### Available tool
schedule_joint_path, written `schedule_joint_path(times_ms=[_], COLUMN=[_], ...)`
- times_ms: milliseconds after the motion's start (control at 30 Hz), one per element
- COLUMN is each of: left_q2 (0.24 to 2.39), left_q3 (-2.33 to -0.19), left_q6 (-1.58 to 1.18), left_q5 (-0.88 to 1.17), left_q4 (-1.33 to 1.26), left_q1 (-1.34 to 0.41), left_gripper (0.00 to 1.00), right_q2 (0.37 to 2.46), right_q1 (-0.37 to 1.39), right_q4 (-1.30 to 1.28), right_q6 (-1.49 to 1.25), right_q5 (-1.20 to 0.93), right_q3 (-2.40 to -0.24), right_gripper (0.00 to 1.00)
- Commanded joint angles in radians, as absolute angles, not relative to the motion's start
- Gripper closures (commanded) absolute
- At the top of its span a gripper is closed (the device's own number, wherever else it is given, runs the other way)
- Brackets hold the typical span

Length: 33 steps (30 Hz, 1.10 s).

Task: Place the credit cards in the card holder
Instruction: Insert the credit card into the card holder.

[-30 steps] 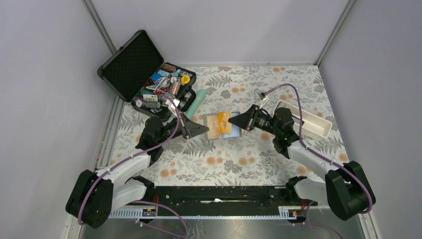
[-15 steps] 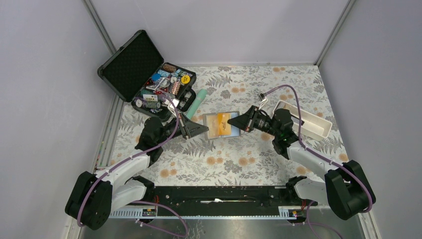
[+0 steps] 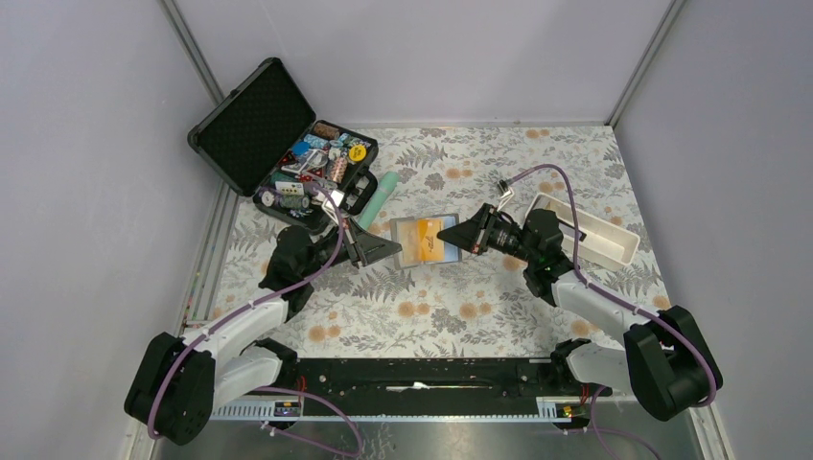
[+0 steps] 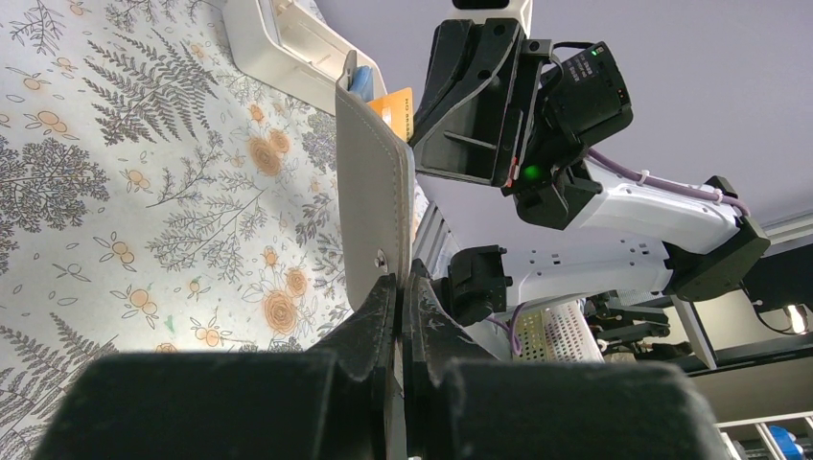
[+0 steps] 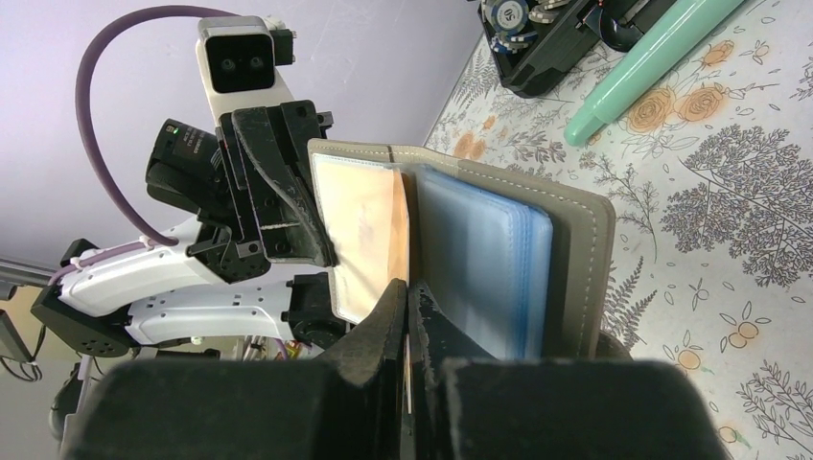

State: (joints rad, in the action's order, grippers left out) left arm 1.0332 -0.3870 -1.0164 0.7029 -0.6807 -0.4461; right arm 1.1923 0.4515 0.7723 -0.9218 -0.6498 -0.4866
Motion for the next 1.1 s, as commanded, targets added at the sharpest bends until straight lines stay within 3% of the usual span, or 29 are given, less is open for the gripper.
schedule_joint_path(times_ms=[0, 600, 1067], left_q2=[1.007, 0.980, 1.045], left_q3=[-0.441, -0.452, -0.415], left_q6=[-0.996, -0.985, -0.973], left_q5=[0.713, 0.738, 0.707], left_q4=[-0.737, -0.740, -0.745], left_q1=[-0.449, -0.449, -0.449], left_gripper=[1.00, 1.00, 1.00], right_q2=[1.199, 1.203, 1.288], right_q1=[0.463, 0.466, 0.472], right_q4=[0.792, 0.887, 0.821], right_q6=[-0.930, -1.018, -0.898], right_q5=[-0.680, -0.737, -0.687], right_q3=[-0.493, -0.511, -0.472], right_gripper=[1.00, 1.00, 1.00])
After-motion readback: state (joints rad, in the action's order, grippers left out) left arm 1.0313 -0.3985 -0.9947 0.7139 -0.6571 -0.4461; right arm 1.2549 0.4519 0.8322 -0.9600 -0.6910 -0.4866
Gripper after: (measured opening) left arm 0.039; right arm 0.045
